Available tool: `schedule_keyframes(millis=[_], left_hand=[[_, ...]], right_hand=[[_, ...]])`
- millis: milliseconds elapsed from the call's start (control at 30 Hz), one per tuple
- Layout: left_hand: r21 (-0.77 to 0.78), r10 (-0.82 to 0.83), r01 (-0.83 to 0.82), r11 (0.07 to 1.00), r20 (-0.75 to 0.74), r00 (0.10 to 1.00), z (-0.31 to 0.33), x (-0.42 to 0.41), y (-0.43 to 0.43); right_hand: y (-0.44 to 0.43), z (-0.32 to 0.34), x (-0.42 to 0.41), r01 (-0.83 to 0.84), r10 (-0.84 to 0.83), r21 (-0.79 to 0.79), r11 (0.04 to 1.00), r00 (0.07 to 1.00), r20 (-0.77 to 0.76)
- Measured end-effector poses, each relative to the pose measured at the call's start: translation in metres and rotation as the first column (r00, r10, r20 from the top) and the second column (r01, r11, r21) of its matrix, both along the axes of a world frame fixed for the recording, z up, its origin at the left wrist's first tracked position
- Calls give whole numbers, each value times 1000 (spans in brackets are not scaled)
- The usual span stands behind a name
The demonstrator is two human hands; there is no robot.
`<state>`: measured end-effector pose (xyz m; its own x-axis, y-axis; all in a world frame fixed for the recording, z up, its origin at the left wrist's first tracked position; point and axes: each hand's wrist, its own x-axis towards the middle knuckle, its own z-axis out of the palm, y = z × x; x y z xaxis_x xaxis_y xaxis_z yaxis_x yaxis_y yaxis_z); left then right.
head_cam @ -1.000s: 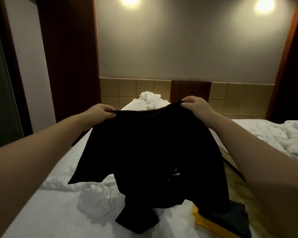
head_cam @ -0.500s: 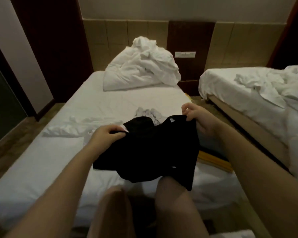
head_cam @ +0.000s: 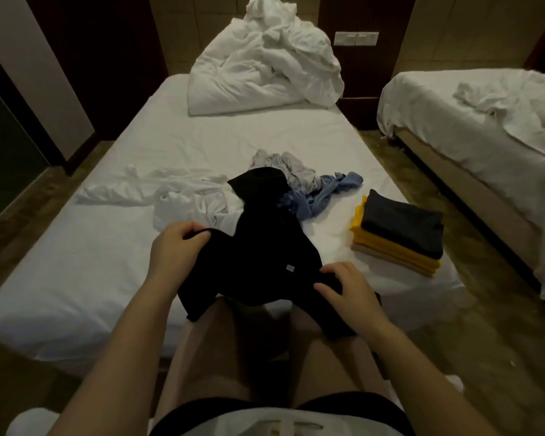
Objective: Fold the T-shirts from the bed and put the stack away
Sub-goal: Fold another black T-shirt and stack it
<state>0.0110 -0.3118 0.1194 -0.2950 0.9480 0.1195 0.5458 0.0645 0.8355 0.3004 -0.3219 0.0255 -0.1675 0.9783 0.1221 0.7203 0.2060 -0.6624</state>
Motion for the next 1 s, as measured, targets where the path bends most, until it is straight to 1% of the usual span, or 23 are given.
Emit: schedule_keyframes(millis=[67, 133, 233, 300, 367, 433, 533, 600, 700, 767, 867, 933, 1000], left_hand=[[-2, 4, -4, 1000, -9, 1000, -1, 0, 3], [-26, 23, -23, 999, -13, 1000, -5, -1, 5], [-88, 38, -41, 995, -38, 999, -12, -1, 6], [-132, -8, -5, 991, -94, 996, -16, -1, 7], [-177, -101, 70, 982, -172, 980, -19, -1, 7], [-205, -163, 115, 972, -234, 958, -22, -2, 7], [-202, -169, 112, 973, -290, 942, -24, -5, 7], [-215, -189, 125, 969, -307, 933, -24, -7, 8], [-249, -221, 148, 957, -298, 929, -24, -10, 8], [-253, -206, 142, 957, -249, 946, -26, -9, 9], [-280, -183, 131, 951, -168, 969, -30, -2, 10], [-315, -248, 195, 929, -135, 959, -31, 0, 8], [-342, -356, 292, 893, -140, 924, -33, 1, 5]], right_hand=[[-7, -13, 2, 20, -19, -44, 999, 999, 31], [-12, -20, 5, 26, -24, -92, 995, 999, 26], [-13, -23, 7, 51, -45, -106, 993, 997, 59], [-12, -22, 8, 40, -32, -118, 992, 997, 73], [-12, -22, 7, 5, 9, -168, 986, 996, 86], [-12, -24, 7, -17, 45, -204, 979, 990, 134], [-11, -28, 5, 6, 37, -194, 981, 975, 218], [-10, -28, 4, 23, 14, -157, 987, 974, 226], [-7, -23, 2, 51, -34, -71, 996, 976, 214], [-3, -17, 0, 78, -73, -17, 997, 977, 202], [1, -7, -1, 136, -134, -15, 991, 987, 94], [4, -1, 0, 193, -193, -35, 981, 981, 17], [6, 4, 1, 215, -216, -19, 976, 976, -20]])
